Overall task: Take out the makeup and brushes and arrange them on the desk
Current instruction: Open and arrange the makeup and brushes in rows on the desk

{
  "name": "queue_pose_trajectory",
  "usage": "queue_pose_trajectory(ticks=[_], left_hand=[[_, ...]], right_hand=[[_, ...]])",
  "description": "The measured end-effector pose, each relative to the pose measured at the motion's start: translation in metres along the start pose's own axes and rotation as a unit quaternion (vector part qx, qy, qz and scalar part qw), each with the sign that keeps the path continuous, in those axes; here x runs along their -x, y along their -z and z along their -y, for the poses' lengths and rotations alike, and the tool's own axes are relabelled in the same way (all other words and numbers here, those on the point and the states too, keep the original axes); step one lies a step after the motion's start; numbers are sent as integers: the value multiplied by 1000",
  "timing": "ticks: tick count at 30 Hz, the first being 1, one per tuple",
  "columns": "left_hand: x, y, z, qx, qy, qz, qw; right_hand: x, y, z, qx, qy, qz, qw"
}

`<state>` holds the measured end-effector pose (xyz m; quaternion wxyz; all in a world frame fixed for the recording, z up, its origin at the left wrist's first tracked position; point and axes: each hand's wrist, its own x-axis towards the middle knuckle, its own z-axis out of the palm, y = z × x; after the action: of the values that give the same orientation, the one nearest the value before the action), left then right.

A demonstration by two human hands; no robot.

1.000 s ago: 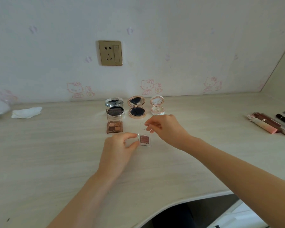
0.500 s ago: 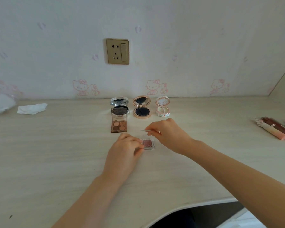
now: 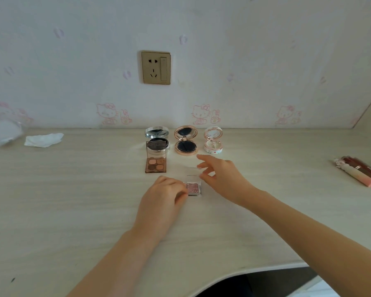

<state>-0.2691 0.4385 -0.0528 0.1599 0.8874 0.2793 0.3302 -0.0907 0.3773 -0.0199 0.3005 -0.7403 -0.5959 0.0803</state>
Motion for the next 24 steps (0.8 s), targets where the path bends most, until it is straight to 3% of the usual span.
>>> queue_pose_trajectory(ticks=[9, 24], left_hand=[[-1, -2, -1, -5, 10, 9, 1000], [-41, -17, 3, -138, -17, 7, 990]], right_hand=[[49, -21, 3, 31, -25, -37, 999], [-4, -27, -9, 55, -10, -54, 997]])
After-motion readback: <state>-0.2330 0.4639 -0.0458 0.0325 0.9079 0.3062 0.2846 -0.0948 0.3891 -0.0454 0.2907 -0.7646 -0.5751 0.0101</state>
